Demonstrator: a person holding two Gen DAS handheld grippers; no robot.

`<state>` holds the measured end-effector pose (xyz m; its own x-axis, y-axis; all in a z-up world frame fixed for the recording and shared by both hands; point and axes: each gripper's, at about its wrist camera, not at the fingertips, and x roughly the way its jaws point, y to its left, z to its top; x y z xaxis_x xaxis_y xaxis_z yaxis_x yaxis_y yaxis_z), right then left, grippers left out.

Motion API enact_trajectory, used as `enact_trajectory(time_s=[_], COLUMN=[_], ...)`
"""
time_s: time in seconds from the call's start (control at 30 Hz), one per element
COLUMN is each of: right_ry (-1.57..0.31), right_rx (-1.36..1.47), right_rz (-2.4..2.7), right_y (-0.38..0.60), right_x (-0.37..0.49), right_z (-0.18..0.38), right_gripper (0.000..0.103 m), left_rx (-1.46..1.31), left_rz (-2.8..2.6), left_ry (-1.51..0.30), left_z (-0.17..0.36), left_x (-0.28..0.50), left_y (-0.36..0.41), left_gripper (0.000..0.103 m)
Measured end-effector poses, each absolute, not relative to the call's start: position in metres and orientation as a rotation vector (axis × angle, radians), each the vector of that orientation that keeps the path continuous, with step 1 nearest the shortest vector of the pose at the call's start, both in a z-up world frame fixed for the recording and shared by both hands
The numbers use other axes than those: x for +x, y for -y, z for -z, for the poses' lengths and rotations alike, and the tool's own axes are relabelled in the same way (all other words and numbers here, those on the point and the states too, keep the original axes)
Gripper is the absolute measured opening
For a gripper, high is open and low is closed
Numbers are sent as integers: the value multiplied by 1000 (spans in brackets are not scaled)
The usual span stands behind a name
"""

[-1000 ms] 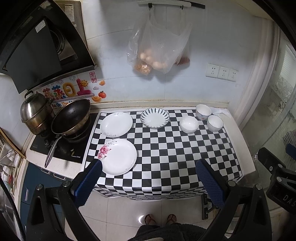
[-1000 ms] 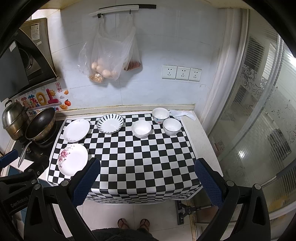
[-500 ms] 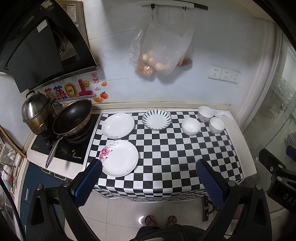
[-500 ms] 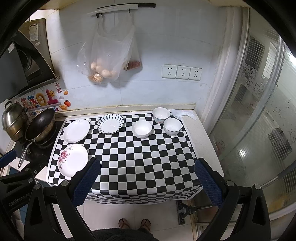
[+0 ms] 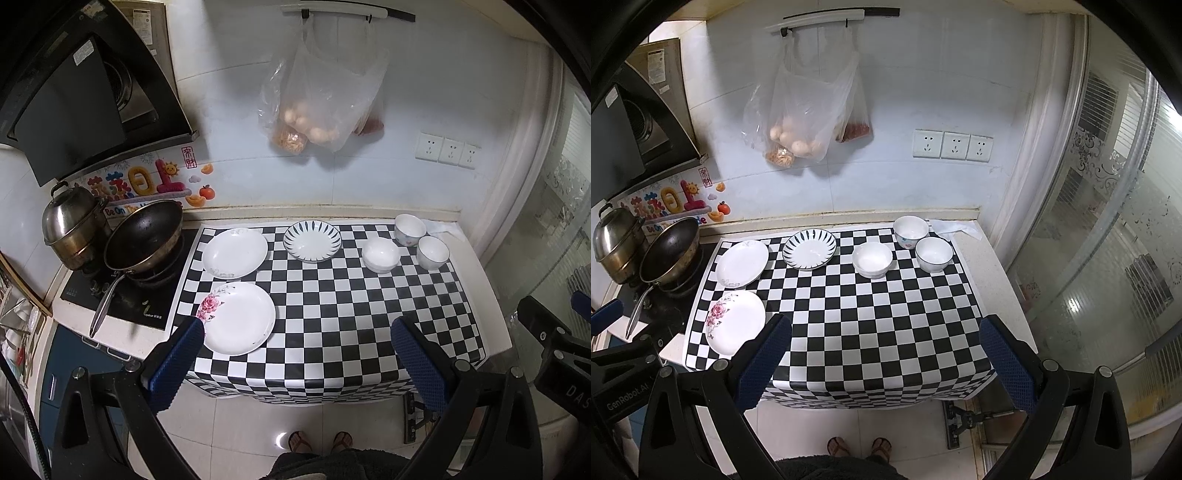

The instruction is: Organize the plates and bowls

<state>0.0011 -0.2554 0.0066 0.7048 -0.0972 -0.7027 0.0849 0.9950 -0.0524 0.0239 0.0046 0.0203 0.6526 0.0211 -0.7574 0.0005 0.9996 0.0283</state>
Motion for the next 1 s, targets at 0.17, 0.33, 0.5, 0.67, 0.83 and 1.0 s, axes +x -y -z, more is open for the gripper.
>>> enact_trajectory(time_s=[0.17, 0.33, 0.5, 0.67, 0.83, 1.0], right_ry=[-774, -768, -760, -758, -760, -833], right_rx=[-14, -10, -7, 4, 51, 103], right_rz=[106, 104, 105, 103, 81, -52], right_y=[256, 259, 259, 258, 257, 234], right_x=[2, 1, 2, 5, 19, 76], right_z=[-10, -13, -15, -17, -5, 52], right_gripper=[103, 103, 103, 103, 103, 103], left_rx=[27, 26, 26, 23, -1, -87], left_rz=[-13, -12, -12, -13, -27, -141], left_ry=[-855, -843, -839, -830, -834, -899], left_z=[-20, -22, -23, -23, -15, 27], left_x=[25, 32, 33, 37, 41, 79], left_y=[-4, -4, -5, -7, -22, -85], left_gripper=[103, 103, 103, 103, 103, 103])
